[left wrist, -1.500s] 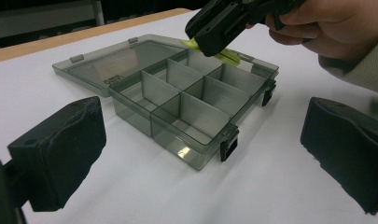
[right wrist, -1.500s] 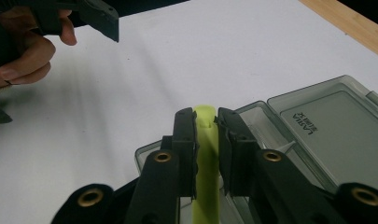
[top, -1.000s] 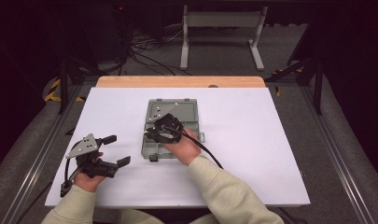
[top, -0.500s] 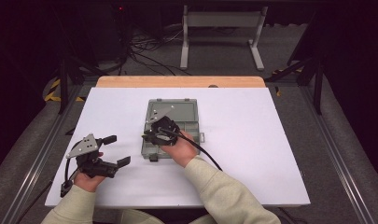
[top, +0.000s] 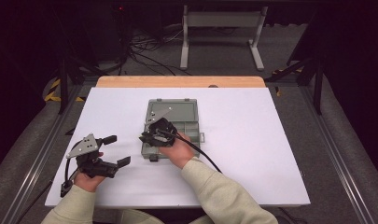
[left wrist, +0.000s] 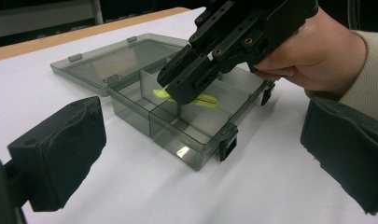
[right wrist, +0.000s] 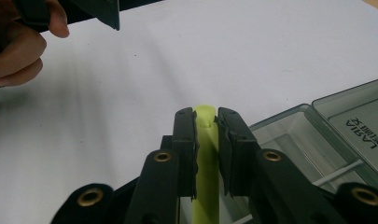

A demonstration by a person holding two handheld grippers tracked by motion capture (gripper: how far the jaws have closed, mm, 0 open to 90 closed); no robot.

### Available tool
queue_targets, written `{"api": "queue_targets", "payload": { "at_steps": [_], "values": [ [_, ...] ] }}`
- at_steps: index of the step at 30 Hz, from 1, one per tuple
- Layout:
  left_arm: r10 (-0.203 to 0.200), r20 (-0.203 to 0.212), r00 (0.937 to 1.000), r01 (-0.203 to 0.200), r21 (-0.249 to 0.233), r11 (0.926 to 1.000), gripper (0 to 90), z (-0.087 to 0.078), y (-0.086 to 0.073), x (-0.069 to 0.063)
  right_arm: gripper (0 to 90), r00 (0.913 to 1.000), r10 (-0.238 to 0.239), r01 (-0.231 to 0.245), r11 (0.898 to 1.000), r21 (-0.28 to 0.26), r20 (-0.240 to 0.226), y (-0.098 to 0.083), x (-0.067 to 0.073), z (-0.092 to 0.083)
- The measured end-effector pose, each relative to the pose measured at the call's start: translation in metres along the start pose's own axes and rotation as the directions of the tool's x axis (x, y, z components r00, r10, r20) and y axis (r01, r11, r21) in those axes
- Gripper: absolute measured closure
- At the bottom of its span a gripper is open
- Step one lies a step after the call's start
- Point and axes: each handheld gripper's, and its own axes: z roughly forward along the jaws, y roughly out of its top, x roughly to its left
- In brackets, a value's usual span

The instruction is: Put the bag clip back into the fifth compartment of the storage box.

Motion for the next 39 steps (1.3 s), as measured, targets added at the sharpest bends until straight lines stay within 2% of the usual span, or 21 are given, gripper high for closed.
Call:
{"api": "queue_targets", "payload": {
  "at_steps": [16,21,39],
  "values": [
    [0.001,0.003,1.0,-0.001,0.003,1.0,1.0,0.0004,0.0,0.0002,78.1,0.9997,0.013,-0.013,1.0,0.009,-0.022,-0.0029,0.0026,0.0056],
    [0.0,0.005,1.0,0.0,0.004,1.0,1.0,0.0008,0.0,-0.0001,78.0,0.9986,0.024,-0.023,1.0,0.005,-0.048,-0.0033,0.0037,0.0056],
    [-0.002,0.003,1.0,0.002,0.004,1.0,0.9,0.0005,-0.0001,0.0001,77.9,0.999,0.026,-0.024,0.999,0.041,-0.037,-0.0095,0.0077,0.002]
  ]
}}
